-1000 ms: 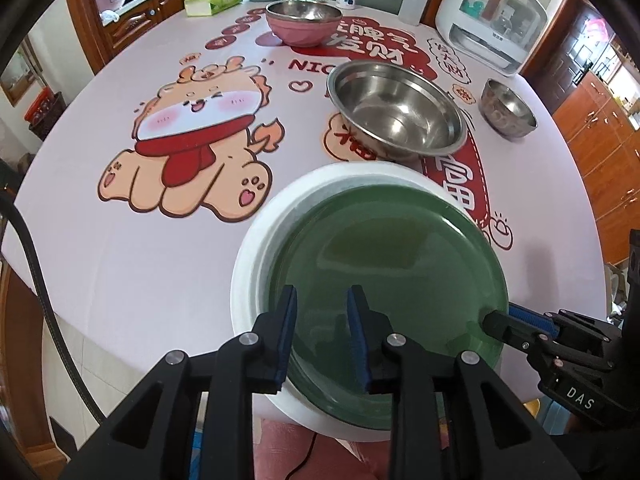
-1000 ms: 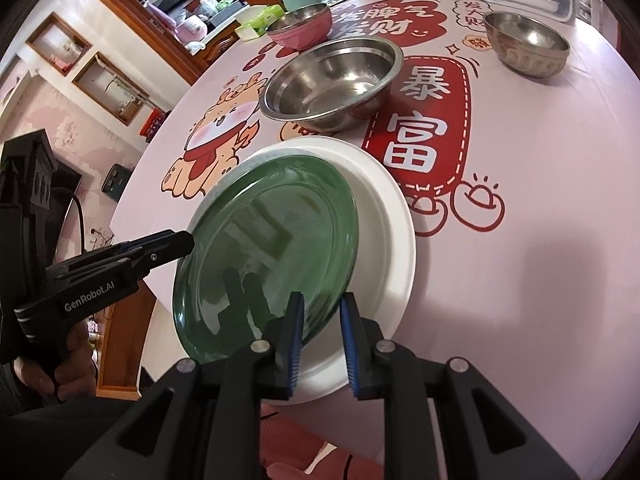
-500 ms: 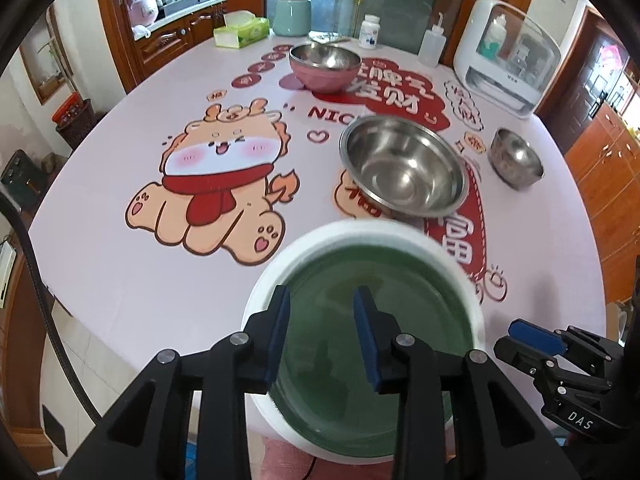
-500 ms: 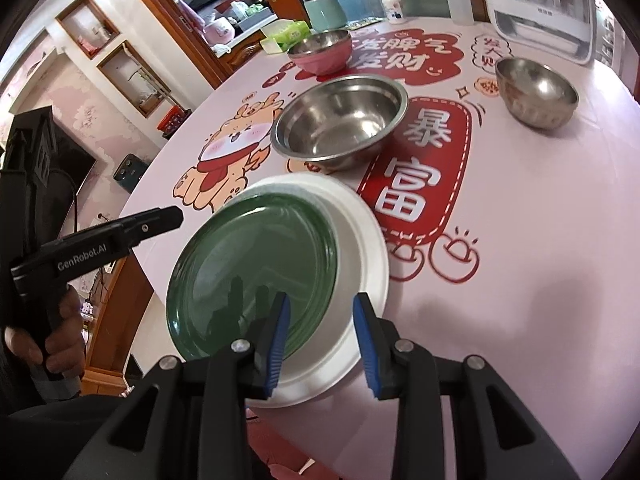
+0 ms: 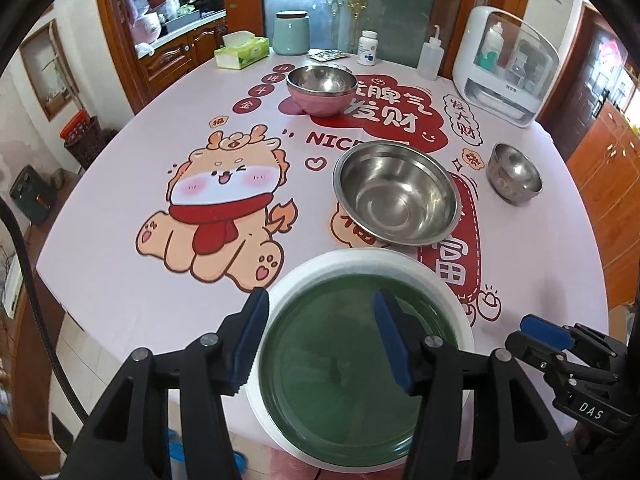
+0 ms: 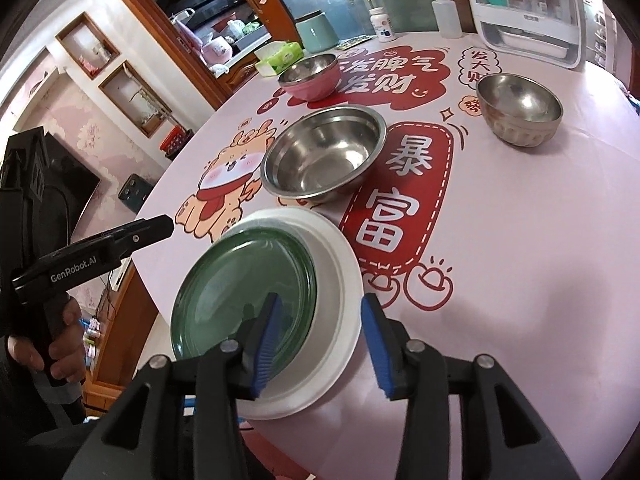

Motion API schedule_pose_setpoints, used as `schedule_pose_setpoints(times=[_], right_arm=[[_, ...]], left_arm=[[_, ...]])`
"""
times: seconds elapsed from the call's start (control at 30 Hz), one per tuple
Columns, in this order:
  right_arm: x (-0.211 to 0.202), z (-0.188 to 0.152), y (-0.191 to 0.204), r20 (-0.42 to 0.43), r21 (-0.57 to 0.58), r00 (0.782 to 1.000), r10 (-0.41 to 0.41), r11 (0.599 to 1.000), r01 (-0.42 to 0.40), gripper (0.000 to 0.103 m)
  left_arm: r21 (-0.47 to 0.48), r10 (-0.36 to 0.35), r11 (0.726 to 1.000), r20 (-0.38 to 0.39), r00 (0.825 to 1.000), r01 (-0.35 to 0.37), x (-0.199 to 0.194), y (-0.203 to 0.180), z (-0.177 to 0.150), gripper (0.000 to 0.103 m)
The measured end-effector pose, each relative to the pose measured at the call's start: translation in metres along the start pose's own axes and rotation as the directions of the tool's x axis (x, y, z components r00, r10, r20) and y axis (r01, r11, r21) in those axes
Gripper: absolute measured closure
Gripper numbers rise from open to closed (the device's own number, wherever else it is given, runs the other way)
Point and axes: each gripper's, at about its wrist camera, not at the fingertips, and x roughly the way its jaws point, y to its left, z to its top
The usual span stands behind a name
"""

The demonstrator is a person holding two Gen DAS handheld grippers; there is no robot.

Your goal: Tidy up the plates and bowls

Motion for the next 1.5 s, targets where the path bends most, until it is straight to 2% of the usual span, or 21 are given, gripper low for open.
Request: schedule_pose_setpoints(times=[0.1,0.3,0.5,0.67,0.77,1.0,1.17,1.3,1.5], right_arm=[[-0.001,0.003,-0.001,0.013,0.047,1.0,-0.002,0.999,0.002,0.061],[-0.001,0.011,0.005,0.047,0.118,0.998,-0.037,0.993,0.032,0.061],[0.007,0.02,0.012,0.074,0.217,0.994,-0.081,0.974,0.064,0.061],[0.015,0.025,0.02,0.1,0.309,0.986,-0.134,0.946,0.097,0.06],[0.019,0.027,0.026,0.117,0.356,0.979,-0.165,0.928,0.114,0.053],[0.027,0.033,0.042,0.146,0.447,0.952,-0.268,0.877,0.178,0.051],[0.029,0.034,0.054,0.147,0.492,0.938,-0.314,0.846,0.206,0.051],[0.031,0.035,0.061,0.129,0.503,0.935,-0.331,0.834,0.226,0.051],[0.033,0.042,0.061,0.116,0.475,0.938,-0.326,0.848,0.236,0.051]], left_arm=[[0.009,-0.03,0.999,0.004,1.0,0.03,0.001,0.002,0.009,0.047],[0.074,-0.022,0.997,-0.01,1.0,0.023,0.009,0.004,0.03,0.042],[0.158,-0.049,0.986,-0.011,0.999,0.05,0.017,0.008,0.047,0.037],[0.226,-0.11,0.967,-0.026,0.994,0.113,0.028,0.014,0.065,0.037],[0.268,-0.145,0.952,-0.033,0.989,0.149,0.034,0.018,0.075,0.036],[0.346,-0.22,0.911,-0.05,0.974,0.223,0.05,0.034,0.098,0.035],[0.372,-0.263,0.888,-0.068,0.963,0.269,0.06,0.044,0.11,0.034],[0.378,-0.286,0.877,-0.086,0.954,0.297,0.069,0.046,0.118,0.034],[0.341,-0.301,0.887,-0.088,0.95,0.312,0.08,0.043,0.13,0.033]])
